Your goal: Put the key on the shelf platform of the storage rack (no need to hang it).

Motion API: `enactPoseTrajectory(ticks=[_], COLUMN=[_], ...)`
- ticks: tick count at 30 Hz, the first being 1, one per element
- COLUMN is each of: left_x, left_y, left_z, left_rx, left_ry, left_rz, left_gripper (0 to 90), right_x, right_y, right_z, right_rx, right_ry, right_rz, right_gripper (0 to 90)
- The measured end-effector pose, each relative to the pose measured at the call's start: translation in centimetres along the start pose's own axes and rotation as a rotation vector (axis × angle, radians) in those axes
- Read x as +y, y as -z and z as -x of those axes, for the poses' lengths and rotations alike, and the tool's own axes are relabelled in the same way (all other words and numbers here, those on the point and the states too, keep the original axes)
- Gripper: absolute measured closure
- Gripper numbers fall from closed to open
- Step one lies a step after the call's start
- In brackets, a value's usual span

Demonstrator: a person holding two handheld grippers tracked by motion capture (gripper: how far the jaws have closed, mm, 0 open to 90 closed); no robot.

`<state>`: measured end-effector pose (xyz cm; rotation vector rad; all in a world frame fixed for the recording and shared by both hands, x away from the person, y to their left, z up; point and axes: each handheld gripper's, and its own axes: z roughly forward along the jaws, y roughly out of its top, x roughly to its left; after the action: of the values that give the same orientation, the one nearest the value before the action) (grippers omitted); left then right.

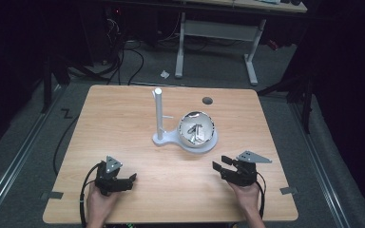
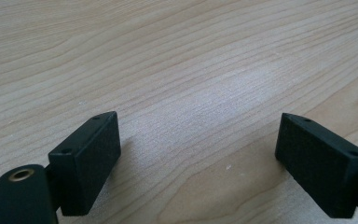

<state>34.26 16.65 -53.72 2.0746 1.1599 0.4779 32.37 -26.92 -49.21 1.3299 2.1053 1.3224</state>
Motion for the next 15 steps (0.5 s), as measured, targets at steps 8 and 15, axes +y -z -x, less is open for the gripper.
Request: enactPoseTrajectory(ticks=[8, 15], left_x=[0.0, 0.0], left_y=[0.0, 0.0], left_z=[0.0, 0.0], left_rx=[0.0, 0.0], left_ry=[0.0, 0.0], left_rz=[0.0, 0.0], left_gripper=[14.4, 14.4], right_x=[-0.9, -1.3], right_y=[-0.7, -1.1], right_z=[-0.4, -0.8], right_rx=[0.0, -0.001], right_ry=[0.006, 0.014], right_rz=[-0.018, -0.039], right_gripper=[47.7, 47.7])
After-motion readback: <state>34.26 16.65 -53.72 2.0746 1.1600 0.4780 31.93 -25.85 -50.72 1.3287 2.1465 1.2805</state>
